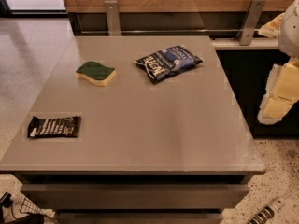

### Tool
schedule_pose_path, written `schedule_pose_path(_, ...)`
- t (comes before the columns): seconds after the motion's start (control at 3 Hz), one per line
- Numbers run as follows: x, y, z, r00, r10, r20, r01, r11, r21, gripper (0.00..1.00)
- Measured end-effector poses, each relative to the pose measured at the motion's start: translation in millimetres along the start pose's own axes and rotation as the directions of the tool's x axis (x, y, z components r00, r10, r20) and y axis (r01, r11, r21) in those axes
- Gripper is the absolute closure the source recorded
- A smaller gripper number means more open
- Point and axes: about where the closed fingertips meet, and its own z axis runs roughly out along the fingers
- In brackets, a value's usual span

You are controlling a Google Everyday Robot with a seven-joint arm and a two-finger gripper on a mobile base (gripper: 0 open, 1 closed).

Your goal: Move blue chip bag near rxbar chocolate

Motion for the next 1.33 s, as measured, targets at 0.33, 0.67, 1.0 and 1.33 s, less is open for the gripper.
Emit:
schedule_pose_path(0.33,1,-4,0,1.000,0.003,0.004,-0.003,1.0000,0.006,0.00)
schedule_pose_path(0.67,8,-35,-1,0.999,0.024,0.035,-0.026,0.9980,0.058,0.00)
schedule_pose_path(1.0,8,-95,8,0.987,0.080,0.138,-0.098,0.9867,0.130,0.00)
schedule_pose_path(1.33,-2,-154,30,0.951,0.138,0.277,-0.191,0.9658,0.175,0.00)
